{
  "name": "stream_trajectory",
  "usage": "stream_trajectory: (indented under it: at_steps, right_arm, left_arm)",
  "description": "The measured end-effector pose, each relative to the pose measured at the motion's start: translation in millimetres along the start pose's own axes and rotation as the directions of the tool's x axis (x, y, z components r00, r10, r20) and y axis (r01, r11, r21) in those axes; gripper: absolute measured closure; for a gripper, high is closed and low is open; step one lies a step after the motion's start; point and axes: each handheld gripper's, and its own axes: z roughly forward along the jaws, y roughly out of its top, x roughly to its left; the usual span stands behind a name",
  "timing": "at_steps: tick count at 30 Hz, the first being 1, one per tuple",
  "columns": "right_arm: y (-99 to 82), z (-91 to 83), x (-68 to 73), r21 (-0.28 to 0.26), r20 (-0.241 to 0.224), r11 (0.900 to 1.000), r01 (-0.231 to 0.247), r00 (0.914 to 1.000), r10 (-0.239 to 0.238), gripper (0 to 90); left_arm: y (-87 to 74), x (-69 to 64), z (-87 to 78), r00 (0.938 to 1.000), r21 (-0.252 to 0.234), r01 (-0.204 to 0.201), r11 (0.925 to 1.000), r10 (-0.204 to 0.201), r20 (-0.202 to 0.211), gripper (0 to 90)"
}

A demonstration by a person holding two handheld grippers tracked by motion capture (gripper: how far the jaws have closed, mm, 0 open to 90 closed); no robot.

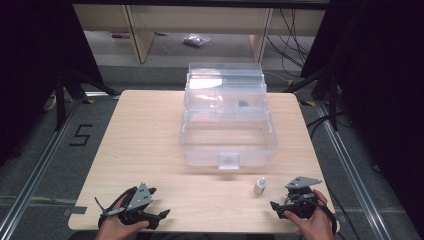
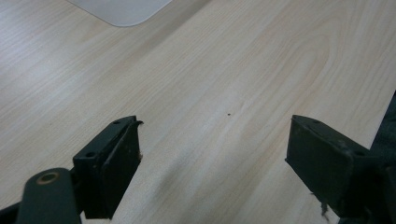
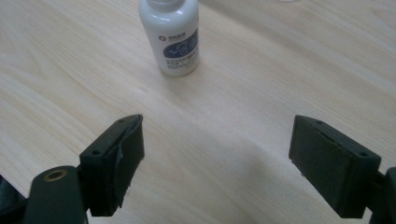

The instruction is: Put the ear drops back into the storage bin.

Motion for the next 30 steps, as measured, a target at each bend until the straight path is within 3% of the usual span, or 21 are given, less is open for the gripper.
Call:
stream_trajectory:
  at_steps: [3, 4, 6, 8, 13, 14, 16, 21, 25, 27, 28, 30]
  right_arm:
    - [0.8, 0.3, 1.9, -0.002, -0.004, 0.9999, -0.016, 0.9999, 0.016, 18.9]
    - [2.4, -1.4, 2.1, 0.020, -0.008, 0.9998, -0.003, 1.0000, 0.003, 19.0]
    - [3.1, -1.7, 2.6, 0.019, -0.012, 0.9998, -0.004, 0.9999, 0.004, 19.0]
    - [5.4, -0.8, 2.4, 0.018, -0.023, 0.9995, 0.025, 0.9994, -0.024, 19.1]
    - [11.2, -0.1, 7.0, 0.026, -0.036, 0.9995, 0.021, 0.9992, -0.020, 19.2]
    - [12.8, -1.1, 6.9, 0.033, -0.036, 0.9989, 0.032, 0.9989, -0.031, 19.2]
    - [17.9, -1.7, 9.0, 0.031, -0.043, 0.9984, 0.046, 0.9981, -0.045, 19.2]
    - [25.2, -5.0, 8.6, 0.051, -0.050, 0.9962, 0.071, 0.9964, -0.068, 19.5]
    - [33.3, -7.7, 11.6, 0.084, -0.061, 0.9934, 0.078, 0.9955, -0.073, 19.3]
    - [38.7, -8.6, 13.6, 0.095, -0.060, 0.9914, 0.090, 0.9946, -0.085, 19.3]
    - [43.1, -8.1, 15.0, 0.099, -0.063, 0.9877, 0.121, 0.9913, -0.115, 19.4]
    - [44.3, -7.7, 15.9, 0.107, -0.066, 0.9867, 0.123, 0.9910, -0.116, 19.6]
  left_arm:
    - [0.0, 0.1, -0.4, 1.0000, 0.002, -0.005, 1.0000, 0.005, 0.001, 17.1]
    - [-0.1, 0.0, 0.0, 1.0000, -0.002, -0.008, 1.0000, 0.008, 0.000, 17.1]
    - [-0.1, 0.2, 0.0, 1.0000, -0.002, -0.006, 1.0000, 0.006, -0.002, 17.1]
    - [-0.3, -0.1, 0.2, 0.9999, -0.002, -0.007, 1.0000, 0.007, -0.009, 17.1]
    - [-0.3, 0.1, 0.0, 1.0000, -0.002, -0.007, 1.0000, 0.007, -0.004, 17.1]
    - [-0.3, -1.1, 0.9, 0.9999, -0.011, 0.015, 0.9998, -0.015, -0.002, 17.1]
    - [-0.4, 0.2, 0.3, 0.9999, 0.000, -0.009, 1.0000, 0.009, -0.011, 17.1]
    - [-0.2, 0.4, 0.6, 1.0000, 0.008, 0.006, 0.9999, -0.006, -0.007, 17.1]
    - [0.0, -0.2, -1.1, 0.9999, -0.006, -0.009, 0.9999, 0.009, -0.010, 17.1]
    - [0.3, -0.5, -0.6, 0.9999, -0.009, 0.008, 0.9999, -0.008, -0.011, 17.1]
    - [0.2, 0.6, -0.3, 0.9999, 0.003, -0.010, 0.9999, 0.010, -0.005, 17.1]
    - [0.0, -0.1, -0.5, 0.9999, 0.000, -0.010, 1.0000, 0.010, -0.009, 17.1]
